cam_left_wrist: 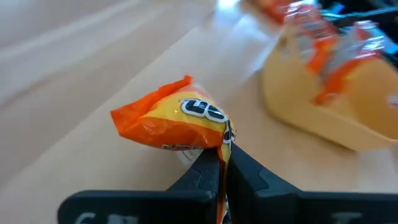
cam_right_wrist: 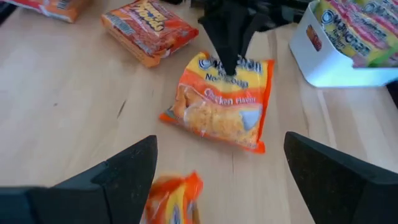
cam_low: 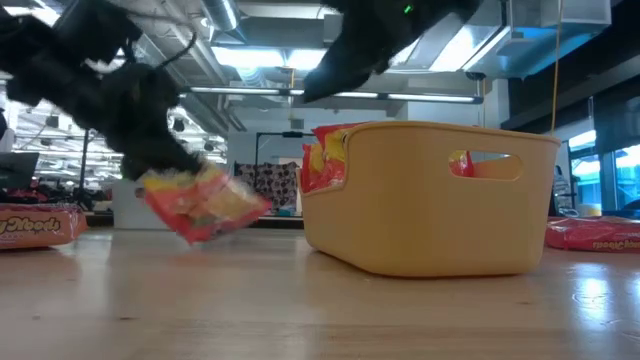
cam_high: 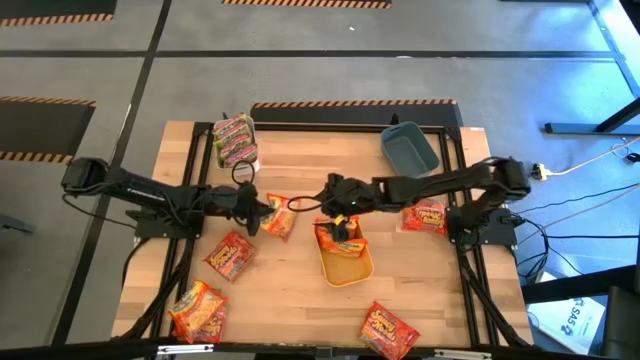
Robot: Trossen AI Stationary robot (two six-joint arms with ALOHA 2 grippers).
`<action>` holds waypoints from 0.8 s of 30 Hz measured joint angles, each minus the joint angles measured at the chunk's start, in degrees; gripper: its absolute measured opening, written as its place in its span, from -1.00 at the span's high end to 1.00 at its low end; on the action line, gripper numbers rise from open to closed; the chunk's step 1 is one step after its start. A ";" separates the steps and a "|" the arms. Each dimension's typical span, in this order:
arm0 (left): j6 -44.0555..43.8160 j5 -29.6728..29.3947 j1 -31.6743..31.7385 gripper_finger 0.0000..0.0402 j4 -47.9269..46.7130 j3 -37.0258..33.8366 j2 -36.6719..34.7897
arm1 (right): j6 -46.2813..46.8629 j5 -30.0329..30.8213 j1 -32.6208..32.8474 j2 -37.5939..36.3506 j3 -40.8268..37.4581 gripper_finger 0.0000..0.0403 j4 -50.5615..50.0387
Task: Sort Maruchan noodles
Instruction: Put the top orange noodle pack into the yellow bin
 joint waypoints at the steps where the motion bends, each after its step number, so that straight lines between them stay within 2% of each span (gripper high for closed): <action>1: 1.69 0.07 -0.59 0.98 -0.23 1.11 0.00 | 0.38 -0.27 0.00 -1.18 -0.15 -0.65 -1.03; 6: 7.91 -0.87 -3.69 0.99 -4.13 6.76 0.00 | 2.12 -0.68 0.00 -8.25 -3.91 -0.65 -4.60; 17: 13.90 -3.40 -8.37 0.99 -13.16 18.34 0.03 | 9.47 -0.16 -0.04 -26.76 -21.39 -0.65 -4.30; 24: 18.41 -4.26 -11.57 0.99 -14.19 25.77 3.69 | 12.71 -0.28 -0.02 -33.93 -27.88 -0.65 -5.08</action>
